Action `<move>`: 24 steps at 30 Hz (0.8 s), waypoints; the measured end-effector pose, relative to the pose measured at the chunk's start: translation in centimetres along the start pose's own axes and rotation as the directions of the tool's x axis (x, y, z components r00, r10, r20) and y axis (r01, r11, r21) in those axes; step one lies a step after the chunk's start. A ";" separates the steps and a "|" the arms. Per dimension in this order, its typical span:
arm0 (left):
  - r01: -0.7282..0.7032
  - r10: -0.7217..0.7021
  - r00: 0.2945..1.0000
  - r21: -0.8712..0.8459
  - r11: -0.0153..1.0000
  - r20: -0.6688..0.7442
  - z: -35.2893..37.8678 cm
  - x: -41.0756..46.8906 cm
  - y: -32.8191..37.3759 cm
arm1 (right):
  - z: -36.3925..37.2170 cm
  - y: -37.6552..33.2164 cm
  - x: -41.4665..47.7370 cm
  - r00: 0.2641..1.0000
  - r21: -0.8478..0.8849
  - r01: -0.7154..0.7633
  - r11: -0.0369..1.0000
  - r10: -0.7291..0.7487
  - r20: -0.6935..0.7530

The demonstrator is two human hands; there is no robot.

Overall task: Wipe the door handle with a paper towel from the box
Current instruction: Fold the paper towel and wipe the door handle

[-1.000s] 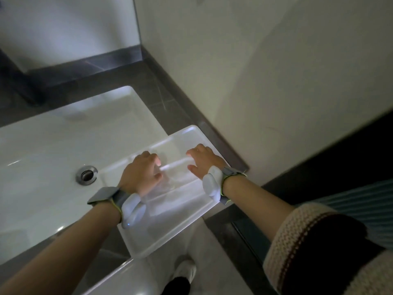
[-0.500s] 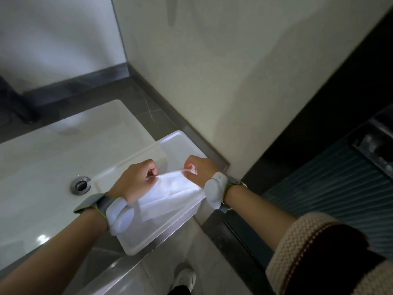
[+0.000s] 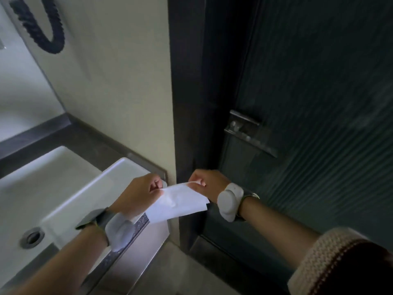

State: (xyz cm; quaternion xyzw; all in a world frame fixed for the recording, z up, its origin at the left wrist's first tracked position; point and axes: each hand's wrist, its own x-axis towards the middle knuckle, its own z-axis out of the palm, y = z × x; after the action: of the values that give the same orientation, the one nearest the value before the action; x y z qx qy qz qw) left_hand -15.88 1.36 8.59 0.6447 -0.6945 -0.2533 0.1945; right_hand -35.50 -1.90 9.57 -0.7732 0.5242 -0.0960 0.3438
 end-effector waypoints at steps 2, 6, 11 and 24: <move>-0.066 0.066 0.998 0.012 0.998 0.018 0.5 0.6 2.0 | -1.6 1.2 -1.4 0.998 0.023 -0.015 1.000 0.016 -0.060; -0.212 0.212 0.976 -0.001 0.977 0.058 1.2 2.2 7.3 | -6.0 3.8 -4.7 0.970 -0.001 -0.021 1.000 0.020 -0.240; -0.332 0.332 0.943 -0.009 0.943 0.000 0.7 4.8 12.6 | -11.1 4.6 -5.5 0.903 -0.001 -0.006 1.000 0.005 -0.429; -0.401 0.444 0.888 0.271 0.875 -0.119 -0.2 12.3 18.6 | -15.7 3.3 -3.2 0.826 -0.115 -0.135 0.984 0.048 -0.562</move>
State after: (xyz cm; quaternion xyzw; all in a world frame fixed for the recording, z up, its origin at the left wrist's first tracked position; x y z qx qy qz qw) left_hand -31.78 -10.15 19.24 0.5153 -0.8241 -0.0605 0.2274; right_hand -47.30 -6.53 19.89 -0.7091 0.6437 -0.2609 0.1214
